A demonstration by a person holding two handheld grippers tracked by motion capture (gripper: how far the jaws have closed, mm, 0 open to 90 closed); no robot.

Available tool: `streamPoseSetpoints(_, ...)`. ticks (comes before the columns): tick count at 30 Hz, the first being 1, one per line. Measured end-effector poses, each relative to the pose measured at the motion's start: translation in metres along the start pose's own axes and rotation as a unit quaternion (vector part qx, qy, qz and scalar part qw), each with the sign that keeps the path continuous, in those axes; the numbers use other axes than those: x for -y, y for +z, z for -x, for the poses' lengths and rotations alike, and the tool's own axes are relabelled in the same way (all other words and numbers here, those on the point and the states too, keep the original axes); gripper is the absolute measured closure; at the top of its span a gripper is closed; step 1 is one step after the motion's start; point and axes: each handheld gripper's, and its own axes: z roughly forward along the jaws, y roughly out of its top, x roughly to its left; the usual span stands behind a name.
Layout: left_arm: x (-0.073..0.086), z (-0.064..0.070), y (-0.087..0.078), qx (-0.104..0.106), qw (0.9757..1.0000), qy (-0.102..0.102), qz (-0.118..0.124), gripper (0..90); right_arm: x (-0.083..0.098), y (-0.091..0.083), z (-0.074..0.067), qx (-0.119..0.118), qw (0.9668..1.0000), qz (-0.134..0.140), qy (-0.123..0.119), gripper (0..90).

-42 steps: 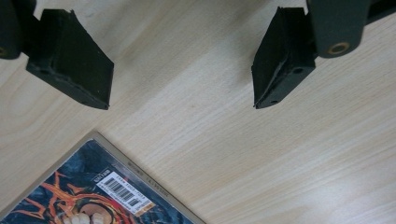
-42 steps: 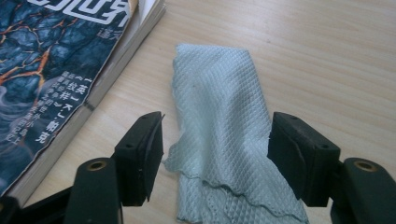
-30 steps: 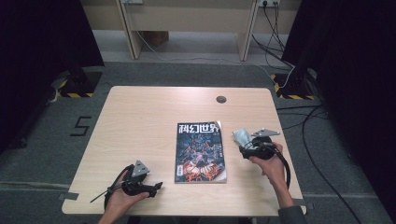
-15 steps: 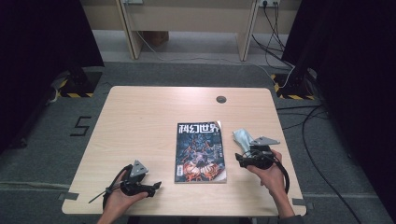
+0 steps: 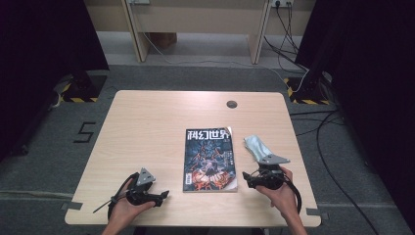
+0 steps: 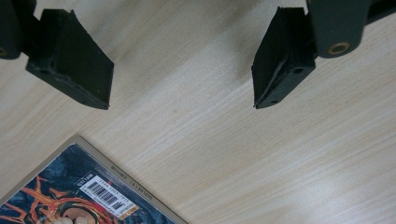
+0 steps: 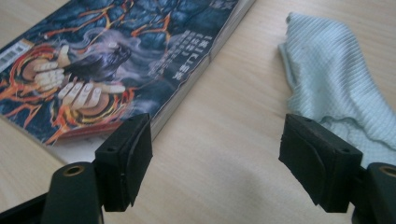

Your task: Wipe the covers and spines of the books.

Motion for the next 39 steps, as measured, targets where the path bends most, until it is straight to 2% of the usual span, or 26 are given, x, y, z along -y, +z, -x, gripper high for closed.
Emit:
streamPoseSetpoints(5, 0.001, 0.001, 0.001, 0.002, 1.0000, 0.001, -0.002, 20.4, 0.007, -0.001, -0.008, -0.004, 0.9999, -0.009, -0.014, 25.1)
streamPoseSetpoints(12, 0.001, 0.001, 0.002, 0.003, 1.0000, 0.003, -0.005, 20.3, 0.015, -0.005, -0.012, -0.010, 0.9998, -0.012, -0.015, 24.3)
streamPoseSetpoints(20, 0.002, 0.001, 0.004, 0.004, 0.9999, 0.006, -0.014, 20.0, 0.025, -0.011, -0.016, -0.006, 0.9996, -0.019, -0.020, 23.2)
streamPoseSetpoints(23, 0.003, 0.002, 0.004, 0.004, 0.9999, 0.006, -0.014, 19.5, 0.030, -0.014, -0.016, 0.004, 0.9993, -0.024, -0.029, 22.4)
streamPoseSetpoints(27, 0.003, 0.002, 0.005, 0.004, 0.9999, 0.006, -0.013, 18.9, 0.033, -0.015, -0.018, 0.002, 0.9992, -0.031, -0.024, 21.6)
streamPoseSetpoints(30, 0.003, 0.002, 0.005, 0.004, 0.9999, 0.009, -0.013, 18.3, 0.037, -0.013, -0.021, 0.003, 0.9986, -0.048, -0.022, 20.2)
streamPoseSetpoints(32, 0.003, 0.002, 0.005, 0.004, 0.9999, 0.009, -0.013, 18.2, 0.038, -0.013, -0.022, 0.005, 0.9982, -0.050, -0.032, 19.4)
streamPoseSetpoints(38, 0.003, 0.002, 0.005, 0.003, 0.9999, 0.010, -0.013, 17.3, 0.041, -0.010, -0.024, 0.001, 0.9970, -0.067, -0.037, 18.8)
streamPoseSetpoints(39, 0.003, 0.002, 0.005, 0.003, 0.9999, 0.010, -0.013, 17.3, 0.042, -0.008, -0.024, 0.000, 0.9962, -0.075, -0.045, 18.7)
